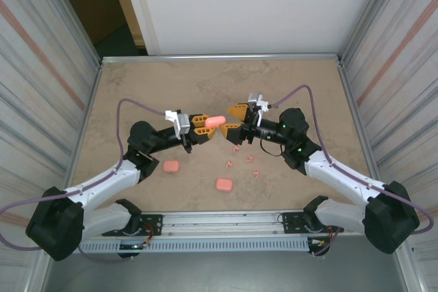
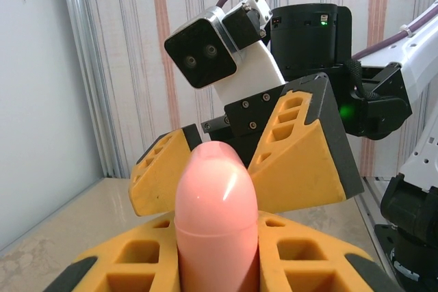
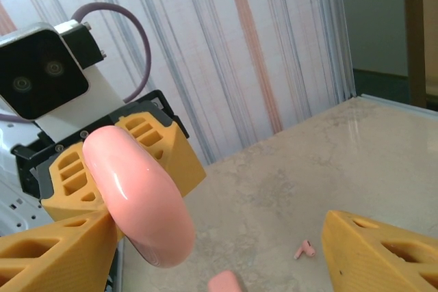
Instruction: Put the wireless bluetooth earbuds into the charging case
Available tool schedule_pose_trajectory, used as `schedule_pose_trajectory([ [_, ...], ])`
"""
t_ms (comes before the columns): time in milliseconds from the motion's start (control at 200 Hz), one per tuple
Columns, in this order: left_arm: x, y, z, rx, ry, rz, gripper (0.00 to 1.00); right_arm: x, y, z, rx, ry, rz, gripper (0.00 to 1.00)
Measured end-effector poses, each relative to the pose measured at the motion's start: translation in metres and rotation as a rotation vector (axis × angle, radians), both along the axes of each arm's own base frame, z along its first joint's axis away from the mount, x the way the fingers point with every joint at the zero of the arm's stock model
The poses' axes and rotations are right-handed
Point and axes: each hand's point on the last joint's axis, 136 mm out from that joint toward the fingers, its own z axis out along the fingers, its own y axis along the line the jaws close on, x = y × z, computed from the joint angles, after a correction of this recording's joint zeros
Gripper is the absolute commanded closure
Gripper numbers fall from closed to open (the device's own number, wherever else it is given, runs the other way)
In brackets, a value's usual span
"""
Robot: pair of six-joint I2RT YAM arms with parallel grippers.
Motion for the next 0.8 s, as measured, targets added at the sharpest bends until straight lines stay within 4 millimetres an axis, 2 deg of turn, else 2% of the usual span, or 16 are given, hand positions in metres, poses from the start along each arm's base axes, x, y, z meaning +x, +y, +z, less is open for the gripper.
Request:
schedule_pose_trajectory([
  [231, 0.001, 0.0, -0.001, 0.005, -0.001, 0.006, 1.0, 0.001, 0.0, 0.003, 0.004, -0.001, -0.002, 0.23],
  [546, -0.001, -0.001, -0.006, 0.023, 0.003, 0.006, 1.0, 0.008, -0.004, 0.016, 0.022, -0.023, -0.032, 0.24],
  [797, 0.002, 0.0, -0.009, 0.032, 0.018, 0.024, 1.0, 0.009, -0.004, 0.015, 0.021, -0.02, -0.037, 0.24],
])
